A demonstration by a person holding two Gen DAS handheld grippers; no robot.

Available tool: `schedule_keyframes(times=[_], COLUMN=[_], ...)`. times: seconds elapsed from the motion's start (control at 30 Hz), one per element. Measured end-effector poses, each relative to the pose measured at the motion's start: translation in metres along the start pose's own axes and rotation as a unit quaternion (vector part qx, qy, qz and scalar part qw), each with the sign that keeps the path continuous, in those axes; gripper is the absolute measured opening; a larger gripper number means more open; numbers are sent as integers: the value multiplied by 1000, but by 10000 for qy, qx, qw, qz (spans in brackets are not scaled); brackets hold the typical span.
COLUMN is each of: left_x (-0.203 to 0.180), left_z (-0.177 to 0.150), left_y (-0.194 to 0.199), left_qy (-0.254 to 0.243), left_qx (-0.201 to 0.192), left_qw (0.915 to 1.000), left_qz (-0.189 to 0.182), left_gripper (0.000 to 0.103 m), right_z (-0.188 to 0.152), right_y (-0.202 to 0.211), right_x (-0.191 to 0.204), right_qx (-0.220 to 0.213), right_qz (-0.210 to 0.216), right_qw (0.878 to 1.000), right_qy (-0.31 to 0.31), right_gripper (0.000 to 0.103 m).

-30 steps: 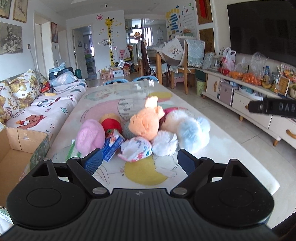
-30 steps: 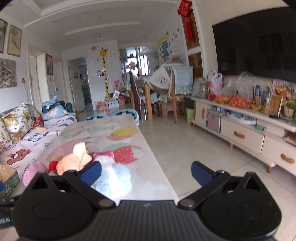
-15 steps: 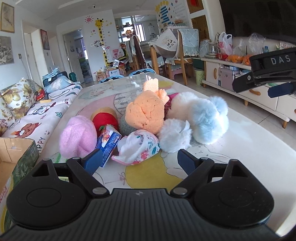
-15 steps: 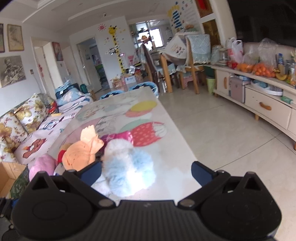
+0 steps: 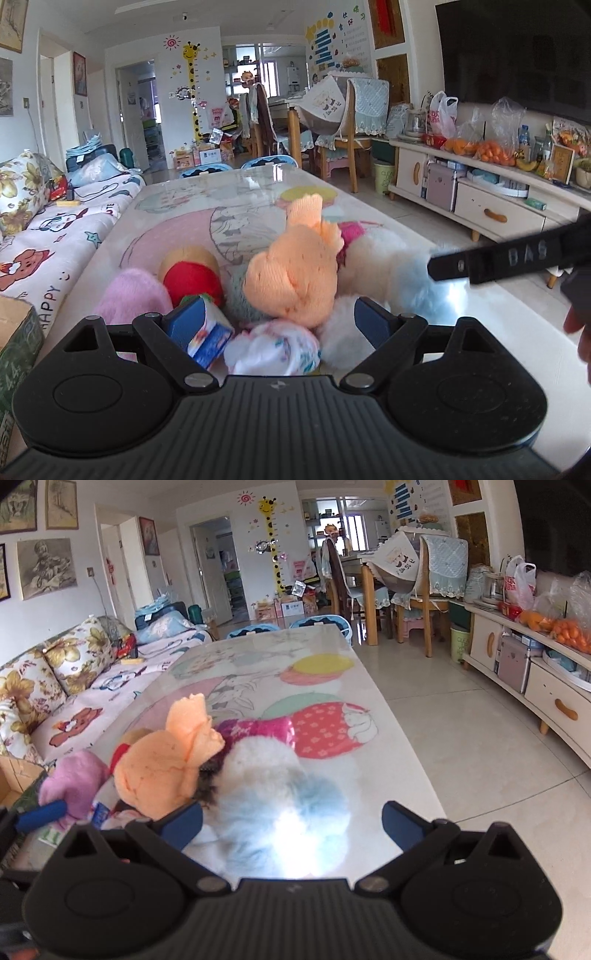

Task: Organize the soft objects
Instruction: 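Grasp the orange plush bunny with the left gripper while the right grasps the white-blue fluffy plush, then carry both plush toys to the cardboard box and open both grippers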

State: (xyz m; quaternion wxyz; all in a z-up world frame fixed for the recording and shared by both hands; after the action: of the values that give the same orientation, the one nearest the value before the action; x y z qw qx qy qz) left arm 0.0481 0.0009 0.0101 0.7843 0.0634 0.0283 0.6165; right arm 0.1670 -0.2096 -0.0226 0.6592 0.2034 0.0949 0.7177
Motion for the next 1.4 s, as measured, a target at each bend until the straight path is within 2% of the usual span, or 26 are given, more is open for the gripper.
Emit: schedule_keyframes(times=[0.37,0.5,0.6,0.63,0.7,0.73,0.83,1.0,1.13,1.27,1.4], left_x=[5,7,6,9,10,10,11,15,21,25,32], left_z=[29,29,15,11,7,5,3,4,5,8,14], left_y=[-52,-74,-84,-82,-83,-83,-81,-76,-68,-56,-44], left_qy=[264,303,175,203,185,154,239,431,615,711,809], left_qx=[611,780,935,1023,1124,1156,1167,1177,1108,985,812], left_qw=[9977,9964,9954,9945,9935,9932,9928,9919,9916,9918,9923], left_qz=[-80,-100,-92,-104,-27,31,103,193,276,393,472], left_gripper=[103,103,103,102,92,84,80,77,76,75,76], right_z=[-8,-10,-13,-14,-16,-17,-19,-23,-22,-20,-14], right_y=[-23,-34,-41,-43,-47,-49,-53,-57,-55,-51,-42], right_x=[2,1,-5,-6,-9,-10,-12,-8,-7,-6,-1], right_qx=[295,334,385,401,408,410,439,618,651,652,484], right_qz=[315,342,388,414,452,473,635,746,765,760,700], right_qw=[9984,9981,9982,9981,9980,9980,9970,9953,9949,9950,9963], right_qy=[356,401,259,221,168,129,-22,-77,-100,-63,88], right_gripper=[102,102,102,102,101,100,98,86,63,55,53])
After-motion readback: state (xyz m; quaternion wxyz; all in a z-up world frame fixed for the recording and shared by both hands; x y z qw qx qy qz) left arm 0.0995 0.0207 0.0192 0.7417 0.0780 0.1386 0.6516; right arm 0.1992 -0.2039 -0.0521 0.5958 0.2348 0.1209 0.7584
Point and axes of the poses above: each gripper's, at about its wrist camera, not at the fingertips, and y roughly against the way its jaws point, x to its left, z to its top, the point moved 2 cm from there along -y, roughly the way its jaws point, and after that the axes turned 11 degrees about -x, right-handed, at the moved point
